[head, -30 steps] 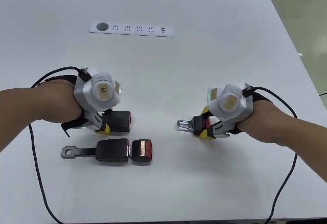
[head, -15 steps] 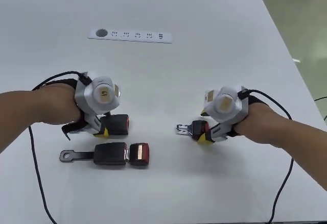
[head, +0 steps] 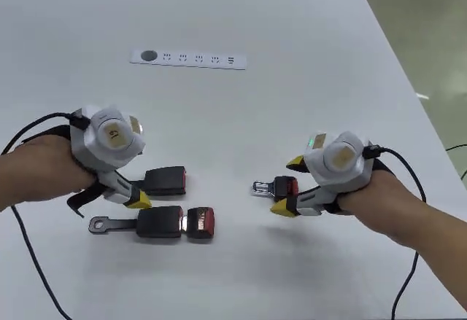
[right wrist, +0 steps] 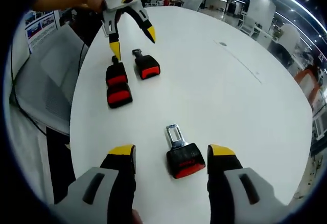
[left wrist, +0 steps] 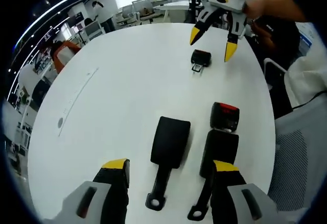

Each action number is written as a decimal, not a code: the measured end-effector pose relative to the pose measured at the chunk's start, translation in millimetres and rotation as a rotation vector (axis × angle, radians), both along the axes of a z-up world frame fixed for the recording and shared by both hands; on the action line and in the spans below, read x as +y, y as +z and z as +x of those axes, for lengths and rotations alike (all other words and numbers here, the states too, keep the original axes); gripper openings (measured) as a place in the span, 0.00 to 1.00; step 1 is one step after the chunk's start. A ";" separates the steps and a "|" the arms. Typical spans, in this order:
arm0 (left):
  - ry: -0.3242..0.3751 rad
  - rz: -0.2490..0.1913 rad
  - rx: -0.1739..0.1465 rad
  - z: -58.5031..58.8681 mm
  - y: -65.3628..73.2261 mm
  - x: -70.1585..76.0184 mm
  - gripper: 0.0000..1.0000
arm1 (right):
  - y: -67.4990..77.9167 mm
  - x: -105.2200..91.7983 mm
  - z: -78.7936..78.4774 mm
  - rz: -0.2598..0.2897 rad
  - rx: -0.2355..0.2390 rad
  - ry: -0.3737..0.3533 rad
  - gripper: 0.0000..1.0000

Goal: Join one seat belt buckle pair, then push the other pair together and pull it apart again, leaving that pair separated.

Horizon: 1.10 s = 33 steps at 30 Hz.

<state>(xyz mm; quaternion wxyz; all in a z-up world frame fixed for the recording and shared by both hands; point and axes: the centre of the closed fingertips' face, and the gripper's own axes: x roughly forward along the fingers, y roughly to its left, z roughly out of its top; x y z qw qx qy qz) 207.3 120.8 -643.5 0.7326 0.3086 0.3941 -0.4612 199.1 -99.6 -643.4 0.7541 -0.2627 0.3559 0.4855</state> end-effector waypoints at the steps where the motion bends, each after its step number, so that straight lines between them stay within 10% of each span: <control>1: 0.011 -0.012 -0.004 -3.3 2.4 0.3 0.68 | 2.3 1.4 -2.4 0.004 -0.007 -0.005 0.56; 17: 0.235 -0.087 0.015 -62.3 12.1 31.3 0.90 | 12.9 18.8 -49.2 0.123 -0.019 -0.075 0.76; 26: 0.304 -0.101 -0.067 -74.2 18.8 62.9 0.99 | 14.1 -4.4 -46.5 0.129 -0.064 -0.172 0.94; 29: 0.312 -0.179 -0.126 -74.9 28.1 66.1 1.00 | 18.6 -7.5 -47.4 0.147 -0.078 -0.187 0.99; 33: 0.349 -0.197 -0.116 -83.2 29.3 77.0 1.00 | 18.7 -13.5 -51.0 0.142 -0.074 -0.211 0.99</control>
